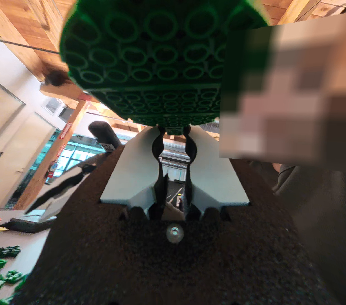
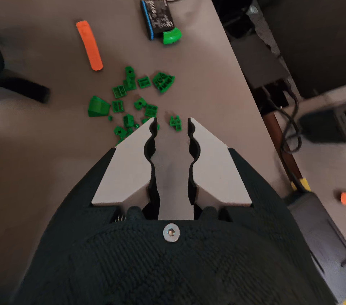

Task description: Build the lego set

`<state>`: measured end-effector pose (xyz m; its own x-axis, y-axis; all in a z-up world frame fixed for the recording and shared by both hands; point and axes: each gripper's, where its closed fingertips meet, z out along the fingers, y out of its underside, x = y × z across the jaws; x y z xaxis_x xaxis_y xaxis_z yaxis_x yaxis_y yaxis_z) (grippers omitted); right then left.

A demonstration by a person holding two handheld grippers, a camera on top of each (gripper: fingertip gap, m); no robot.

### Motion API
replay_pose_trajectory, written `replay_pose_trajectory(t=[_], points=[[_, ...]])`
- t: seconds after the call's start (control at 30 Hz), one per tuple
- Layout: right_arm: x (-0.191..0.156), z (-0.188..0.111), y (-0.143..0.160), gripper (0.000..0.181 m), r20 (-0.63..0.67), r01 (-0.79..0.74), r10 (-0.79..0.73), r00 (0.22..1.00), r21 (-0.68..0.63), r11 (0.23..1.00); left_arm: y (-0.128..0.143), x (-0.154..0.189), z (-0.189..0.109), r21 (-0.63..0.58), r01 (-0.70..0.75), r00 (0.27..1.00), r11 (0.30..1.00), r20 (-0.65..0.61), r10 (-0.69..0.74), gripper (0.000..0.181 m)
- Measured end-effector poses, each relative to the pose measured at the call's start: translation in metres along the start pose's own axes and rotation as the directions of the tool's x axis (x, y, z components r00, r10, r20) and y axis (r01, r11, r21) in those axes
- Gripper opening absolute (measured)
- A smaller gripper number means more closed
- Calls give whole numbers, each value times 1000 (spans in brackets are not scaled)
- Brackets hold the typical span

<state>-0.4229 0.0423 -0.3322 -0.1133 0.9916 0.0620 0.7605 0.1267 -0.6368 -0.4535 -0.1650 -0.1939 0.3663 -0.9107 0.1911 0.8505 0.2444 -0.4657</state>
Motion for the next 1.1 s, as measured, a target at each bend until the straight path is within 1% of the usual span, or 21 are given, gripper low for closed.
replay_pose_trajectory(t=[0.17,0.27,0.37,0.5,0.67,0.77,0.9,0.97,1.0,1.07,1.1], points=[[18,-6,29,33,-29,-103,101,994,-56,993,-21,-5,-11,-12,-100,993,995,60,100,15],[20,0,42,34,-5,-147,148,989,-90,985,-32,-6,-17,1,-131,988,991,85,130,15],[20,9,49,34,9,-158,160,987,-107,982,-36,-8,-20,0,-143,985,990,99,142,15],[20,18,48,32,30,-147,150,988,-90,985,-34,-9,-20,-10,-146,984,989,105,146,15],[10,26,34,27,95,-120,121,988,-14,993,-30,-10,-18,-13,-127,987,992,97,127,15],[13,32,36,26,77,-102,103,992,-18,995,-29,-11,-18,-15,-120,988,993,95,121,15],[9,36,32,24,119,-115,111,987,29,993,-28,-10,-17,-15,-118,989,993,93,119,15],[9,40,37,20,127,-115,113,985,10,993,-28,-11,-17,-14,-114,989,993,92,115,15],[10,40,37,18,124,-113,110,986,21,993,-28,-11,-17,-15,-113,989,994,92,113,15],[9,39,39,7,122,-101,98,988,16,995,-27,-11,-17,-17,-109,990,994,91,110,15],[9,39,39,6,119,-79,76,990,20,997,-27,-11,-17,-18,-108,990,994,91,109,15]])
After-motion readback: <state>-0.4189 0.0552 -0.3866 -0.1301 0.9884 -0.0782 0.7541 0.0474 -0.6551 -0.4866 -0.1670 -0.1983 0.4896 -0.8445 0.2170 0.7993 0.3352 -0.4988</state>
